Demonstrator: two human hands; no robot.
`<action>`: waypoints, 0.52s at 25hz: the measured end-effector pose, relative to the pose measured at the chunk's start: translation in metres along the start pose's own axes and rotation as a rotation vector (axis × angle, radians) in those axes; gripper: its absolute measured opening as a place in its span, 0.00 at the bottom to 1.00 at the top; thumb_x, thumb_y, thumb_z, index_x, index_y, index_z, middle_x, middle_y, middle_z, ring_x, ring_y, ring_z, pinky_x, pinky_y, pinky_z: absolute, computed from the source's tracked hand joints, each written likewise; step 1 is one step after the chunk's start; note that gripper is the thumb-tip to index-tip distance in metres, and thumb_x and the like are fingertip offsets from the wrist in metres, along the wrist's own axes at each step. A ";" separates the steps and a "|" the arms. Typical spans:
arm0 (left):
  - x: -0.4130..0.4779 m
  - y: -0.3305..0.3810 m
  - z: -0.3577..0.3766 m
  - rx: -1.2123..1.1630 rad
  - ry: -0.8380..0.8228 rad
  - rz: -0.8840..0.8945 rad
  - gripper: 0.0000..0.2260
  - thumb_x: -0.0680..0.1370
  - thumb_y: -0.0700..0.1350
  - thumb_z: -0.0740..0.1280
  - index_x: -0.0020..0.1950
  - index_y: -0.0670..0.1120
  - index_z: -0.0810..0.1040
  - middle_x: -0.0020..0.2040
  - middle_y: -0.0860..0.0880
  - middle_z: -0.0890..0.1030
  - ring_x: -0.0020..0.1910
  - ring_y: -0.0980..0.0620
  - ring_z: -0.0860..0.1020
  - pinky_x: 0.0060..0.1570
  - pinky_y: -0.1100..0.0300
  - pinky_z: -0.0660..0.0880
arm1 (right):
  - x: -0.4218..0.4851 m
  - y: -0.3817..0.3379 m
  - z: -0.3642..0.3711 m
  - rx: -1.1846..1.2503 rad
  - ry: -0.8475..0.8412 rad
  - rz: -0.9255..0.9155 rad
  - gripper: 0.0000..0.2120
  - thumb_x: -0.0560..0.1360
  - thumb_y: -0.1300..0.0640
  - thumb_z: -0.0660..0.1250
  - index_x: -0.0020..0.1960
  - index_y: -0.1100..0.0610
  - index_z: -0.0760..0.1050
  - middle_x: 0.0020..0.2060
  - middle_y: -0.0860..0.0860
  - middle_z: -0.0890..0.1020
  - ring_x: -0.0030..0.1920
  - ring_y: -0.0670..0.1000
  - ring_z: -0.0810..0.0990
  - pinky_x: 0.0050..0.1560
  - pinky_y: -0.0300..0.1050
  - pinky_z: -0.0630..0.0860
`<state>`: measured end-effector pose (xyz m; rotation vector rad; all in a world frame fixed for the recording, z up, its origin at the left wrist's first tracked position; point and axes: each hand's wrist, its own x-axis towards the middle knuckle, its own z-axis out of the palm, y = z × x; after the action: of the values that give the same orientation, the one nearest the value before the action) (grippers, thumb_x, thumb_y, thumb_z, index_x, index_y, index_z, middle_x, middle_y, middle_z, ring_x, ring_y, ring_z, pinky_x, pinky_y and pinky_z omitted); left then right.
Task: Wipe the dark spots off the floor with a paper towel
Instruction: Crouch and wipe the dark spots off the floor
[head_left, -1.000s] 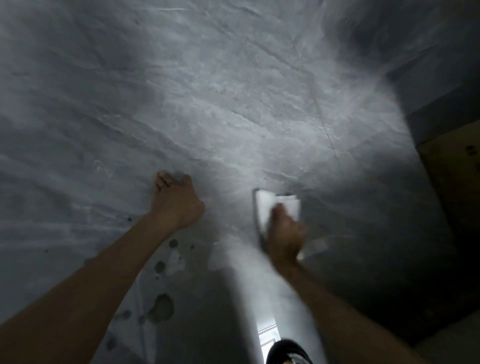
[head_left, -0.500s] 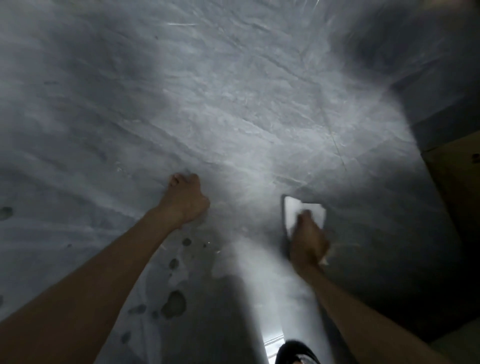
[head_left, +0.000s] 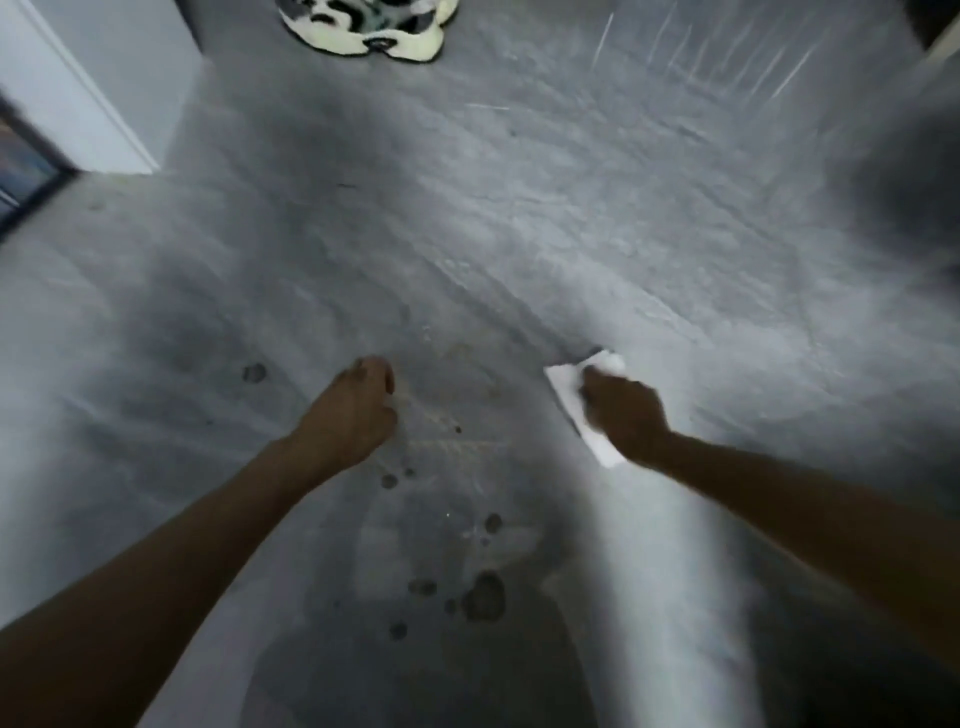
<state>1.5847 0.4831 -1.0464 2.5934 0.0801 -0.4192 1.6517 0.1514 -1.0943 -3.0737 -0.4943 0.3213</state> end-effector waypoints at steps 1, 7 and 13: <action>-0.003 -0.014 0.001 0.012 -0.013 0.000 0.09 0.73 0.37 0.65 0.52 0.39 0.70 0.49 0.40 0.75 0.46 0.43 0.73 0.41 0.56 0.64 | 0.014 -0.006 -0.006 0.055 0.091 0.216 0.13 0.79 0.54 0.58 0.62 0.52 0.72 0.51 0.57 0.82 0.48 0.59 0.81 0.44 0.47 0.73; 0.007 -0.045 0.016 0.163 -0.116 0.054 0.18 0.75 0.39 0.60 0.63 0.33 0.66 0.66 0.34 0.68 0.66 0.37 0.68 0.66 0.51 0.62 | -0.026 -0.199 0.048 0.049 0.301 -0.010 0.09 0.65 0.56 0.75 0.45 0.57 0.83 0.27 0.51 0.81 0.23 0.50 0.78 0.22 0.37 0.70; 0.015 -0.039 0.024 0.242 -0.113 -0.072 0.25 0.78 0.41 0.57 0.72 0.32 0.57 0.74 0.32 0.59 0.73 0.35 0.60 0.72 0.48 0.60 | -0.037 -0.093 0.036 -0.024 0.263 -0.231 0.17 0.71 0.51 0.59 0.49 0.56 0.83 0.31 0.54 0.84 0.23 0.55 0.80 0.22 0.40 0.72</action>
<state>1.5871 0.5046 -1.0891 2.8035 0.0882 -0.6354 1.5810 0.2275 -1.1175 -2.9735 -0.8311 -0.0927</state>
